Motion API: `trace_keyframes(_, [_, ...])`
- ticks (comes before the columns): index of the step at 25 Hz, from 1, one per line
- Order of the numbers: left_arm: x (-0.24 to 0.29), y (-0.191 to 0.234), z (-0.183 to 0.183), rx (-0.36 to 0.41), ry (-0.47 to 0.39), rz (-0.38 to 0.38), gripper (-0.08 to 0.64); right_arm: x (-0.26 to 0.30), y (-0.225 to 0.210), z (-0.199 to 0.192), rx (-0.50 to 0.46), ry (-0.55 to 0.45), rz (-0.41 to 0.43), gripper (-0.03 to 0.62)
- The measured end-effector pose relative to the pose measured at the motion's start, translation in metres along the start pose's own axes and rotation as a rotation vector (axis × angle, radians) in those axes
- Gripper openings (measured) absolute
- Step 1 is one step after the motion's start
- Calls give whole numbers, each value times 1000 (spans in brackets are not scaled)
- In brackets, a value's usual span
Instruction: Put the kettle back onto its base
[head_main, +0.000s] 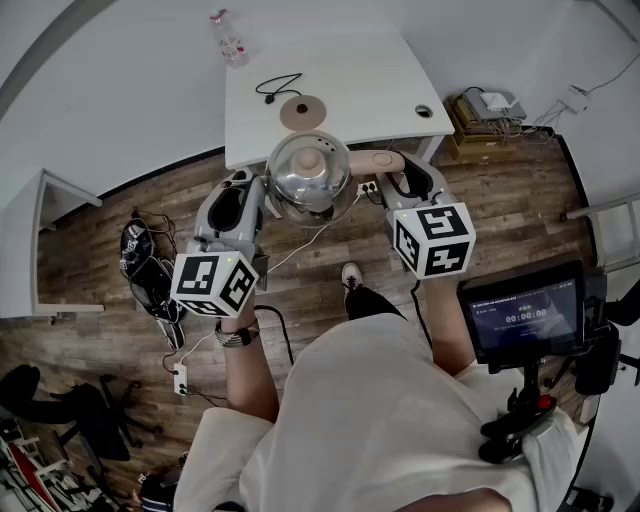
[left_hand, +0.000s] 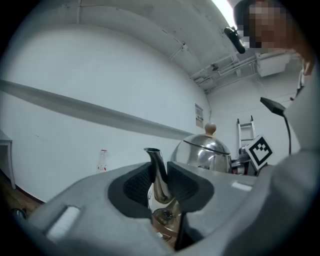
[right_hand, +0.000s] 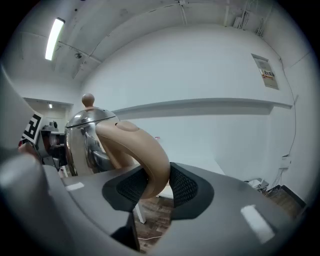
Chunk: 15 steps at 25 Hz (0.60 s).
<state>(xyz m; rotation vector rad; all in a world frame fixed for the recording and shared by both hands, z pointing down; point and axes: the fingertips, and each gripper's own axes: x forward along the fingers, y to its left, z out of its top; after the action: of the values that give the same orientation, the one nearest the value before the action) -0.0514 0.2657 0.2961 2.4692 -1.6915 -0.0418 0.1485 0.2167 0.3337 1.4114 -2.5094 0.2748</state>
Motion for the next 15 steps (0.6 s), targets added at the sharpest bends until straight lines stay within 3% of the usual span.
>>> trace_keyframes(8, [-92,-39,2,-40,-47,-24,101,-90,49,-16,34,-32,-11,137])
trace_keyframes(15, [-109,-47,-8,-50,-38,-44,103,-110,58,-23,22,-33,-27,138])
